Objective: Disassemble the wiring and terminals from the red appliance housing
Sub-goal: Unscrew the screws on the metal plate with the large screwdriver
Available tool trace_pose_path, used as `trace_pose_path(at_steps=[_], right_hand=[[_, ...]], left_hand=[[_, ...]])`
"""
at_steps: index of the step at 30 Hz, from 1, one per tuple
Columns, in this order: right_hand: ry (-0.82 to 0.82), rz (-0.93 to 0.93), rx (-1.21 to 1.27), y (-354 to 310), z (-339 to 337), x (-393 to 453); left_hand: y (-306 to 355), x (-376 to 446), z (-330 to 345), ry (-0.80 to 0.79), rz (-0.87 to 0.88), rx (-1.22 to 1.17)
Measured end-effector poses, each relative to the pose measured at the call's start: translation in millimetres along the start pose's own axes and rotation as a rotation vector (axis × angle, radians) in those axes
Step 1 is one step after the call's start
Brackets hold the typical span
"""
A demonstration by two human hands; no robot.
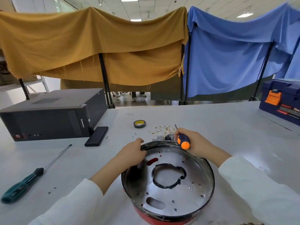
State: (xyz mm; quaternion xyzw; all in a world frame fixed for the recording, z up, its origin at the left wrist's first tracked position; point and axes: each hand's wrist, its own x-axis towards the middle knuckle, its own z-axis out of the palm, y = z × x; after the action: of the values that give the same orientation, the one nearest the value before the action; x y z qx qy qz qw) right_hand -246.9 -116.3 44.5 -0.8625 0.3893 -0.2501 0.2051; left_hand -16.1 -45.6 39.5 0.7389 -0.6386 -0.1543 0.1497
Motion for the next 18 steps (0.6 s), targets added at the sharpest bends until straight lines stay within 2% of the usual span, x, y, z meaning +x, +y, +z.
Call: trace_pose_path(at_steps=[3,5,13,18], right_hand=[[-0.025,-0.053,0.043,-3,6,4],[-0.028,-0.065,0.054,-5,10,7],[-0.043,-0.053,0.05,2,5,6],[-0.014,-0.056,0.043,-1,0,6]], left_hand=[[13,11,4,-0.012,0.125,0.004],[18,18,7,0.009,0.146,0.061],[1,15,9,0.14,0.04,0.174],[-5,9,2,0.057,-0.079,0.238]])
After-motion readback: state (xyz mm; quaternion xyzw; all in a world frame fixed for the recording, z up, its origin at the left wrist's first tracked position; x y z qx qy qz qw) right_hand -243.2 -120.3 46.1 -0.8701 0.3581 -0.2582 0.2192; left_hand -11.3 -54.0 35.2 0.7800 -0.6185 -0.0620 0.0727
